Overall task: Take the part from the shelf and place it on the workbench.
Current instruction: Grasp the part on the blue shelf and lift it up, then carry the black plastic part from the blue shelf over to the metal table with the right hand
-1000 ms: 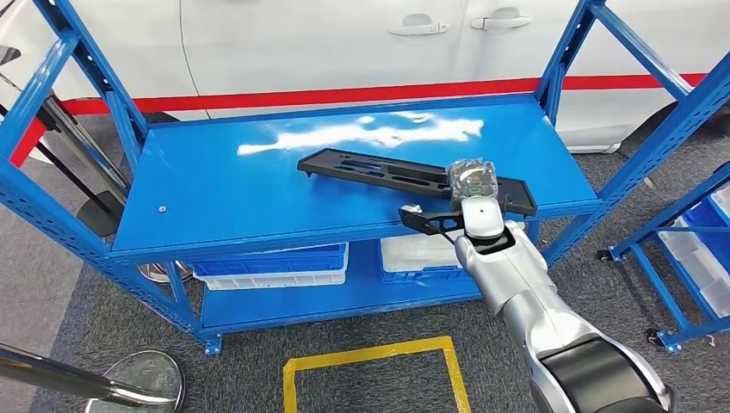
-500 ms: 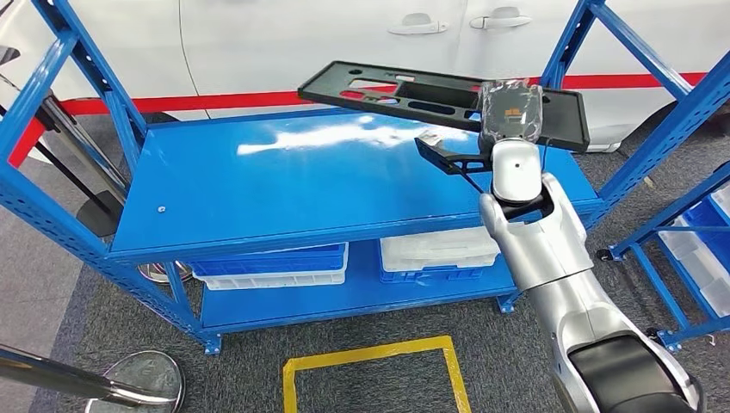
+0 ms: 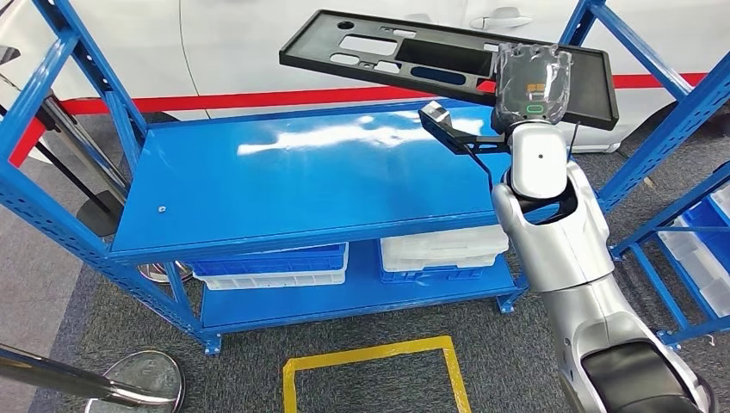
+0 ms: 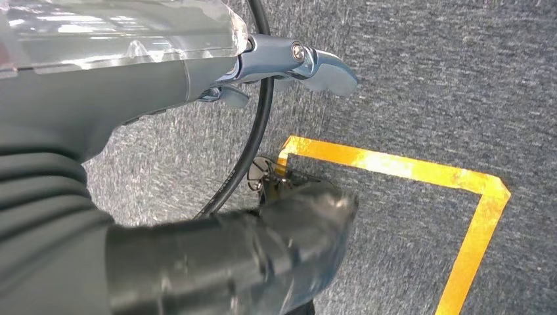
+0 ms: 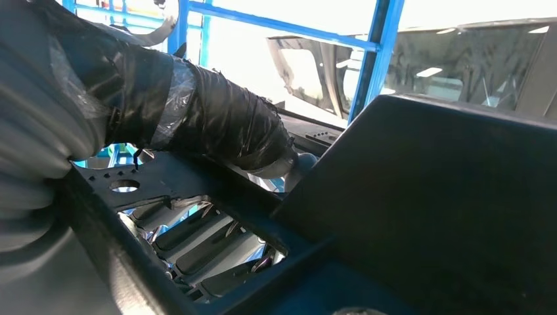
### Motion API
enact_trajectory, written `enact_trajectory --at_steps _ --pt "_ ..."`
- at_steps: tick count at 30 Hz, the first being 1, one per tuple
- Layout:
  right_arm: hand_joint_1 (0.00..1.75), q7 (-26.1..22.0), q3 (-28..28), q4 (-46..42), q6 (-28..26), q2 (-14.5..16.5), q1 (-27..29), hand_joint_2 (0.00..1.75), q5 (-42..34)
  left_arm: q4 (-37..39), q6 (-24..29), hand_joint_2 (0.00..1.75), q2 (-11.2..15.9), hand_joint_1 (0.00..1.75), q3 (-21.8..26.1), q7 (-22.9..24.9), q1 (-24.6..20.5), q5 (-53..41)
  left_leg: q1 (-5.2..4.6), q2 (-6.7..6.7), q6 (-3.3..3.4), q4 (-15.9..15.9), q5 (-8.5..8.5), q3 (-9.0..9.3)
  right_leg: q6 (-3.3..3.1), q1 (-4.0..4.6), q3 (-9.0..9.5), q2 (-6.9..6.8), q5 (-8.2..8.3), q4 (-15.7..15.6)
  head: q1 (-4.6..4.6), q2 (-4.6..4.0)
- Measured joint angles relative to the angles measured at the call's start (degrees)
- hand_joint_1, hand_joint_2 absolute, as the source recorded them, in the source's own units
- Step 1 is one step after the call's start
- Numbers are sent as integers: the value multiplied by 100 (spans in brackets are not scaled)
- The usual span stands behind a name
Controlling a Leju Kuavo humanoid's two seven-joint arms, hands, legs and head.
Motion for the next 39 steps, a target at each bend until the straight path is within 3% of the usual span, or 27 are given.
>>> enact_trajectory --at_steps 2,10,39 --pt "175 -14 -21 -64 15 -14 4 175 -4 0 13 175 0 0 3 -6 0 -21 0 0 0 0 0 0 0 0 0 0 0 0 0 0" --pt "175 -62 -49 -170 32 -40 15 175 -15 0 268 175 0 0 -8 102 0 -287 0 0 0 0 0 0 0 1 -1 0 0 0 0 0" --pt "175 -209 -63 -211 193 -217 34 175 -54 0 305 175 2 0 126 -32 -7 -232 -25 -3 4 10 -6 -3 2 -8 3 -2 1 -5 0 0"
